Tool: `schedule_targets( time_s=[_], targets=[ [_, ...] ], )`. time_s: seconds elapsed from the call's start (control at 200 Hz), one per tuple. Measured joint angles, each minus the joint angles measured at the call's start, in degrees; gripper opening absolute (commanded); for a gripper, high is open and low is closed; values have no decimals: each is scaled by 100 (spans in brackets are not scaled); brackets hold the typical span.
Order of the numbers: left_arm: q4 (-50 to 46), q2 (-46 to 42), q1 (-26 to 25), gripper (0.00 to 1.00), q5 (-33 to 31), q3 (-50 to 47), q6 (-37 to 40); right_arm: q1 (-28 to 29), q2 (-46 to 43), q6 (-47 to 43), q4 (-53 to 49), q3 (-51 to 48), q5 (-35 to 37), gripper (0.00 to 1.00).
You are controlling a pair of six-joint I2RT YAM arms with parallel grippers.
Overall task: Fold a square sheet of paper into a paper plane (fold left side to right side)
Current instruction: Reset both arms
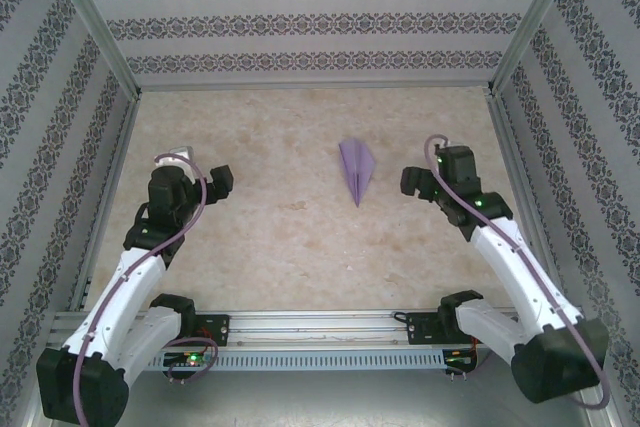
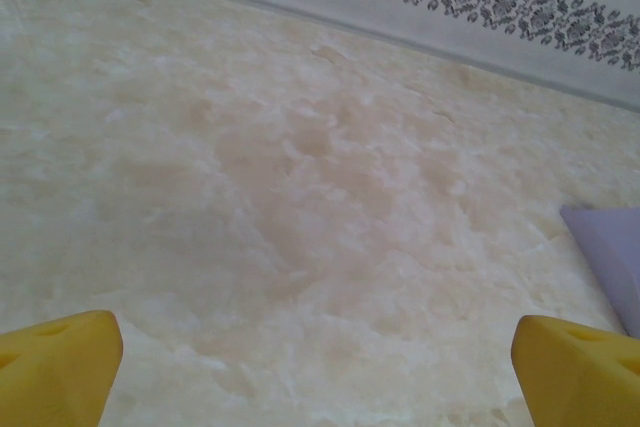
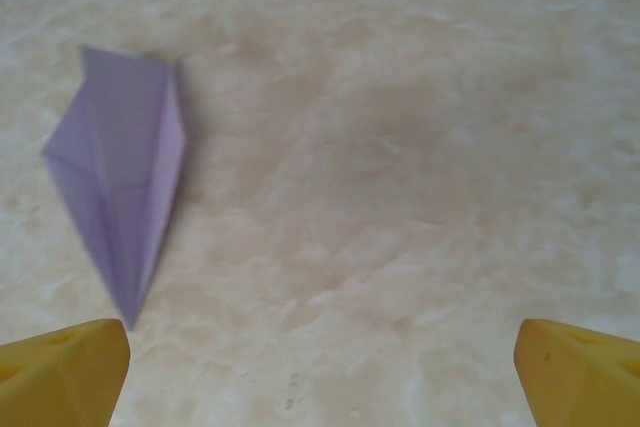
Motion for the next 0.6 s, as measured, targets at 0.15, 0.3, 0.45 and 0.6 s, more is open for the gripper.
schedule_targets(
  time_s=[0.15, 0.3, 0.45, 0.6],
  targets=[
    [4, 52, 33, 100, -138, 11, 76, -409, -492, -83, 522, -702, 181, 98],
    [4, 173, 44, 100, -284, 11, 177, -485, -813, -293, 1342, -1421, 476, 98],
    [7, 264, 74, 100, -411, 9, 286, -608, -835, -575, 2267, -2050, 739, 98],
    [13, 435, 114, 100, -461, 2, 376, -721, -352, -909, 3176, -2450, 813, 98]
  ],
)
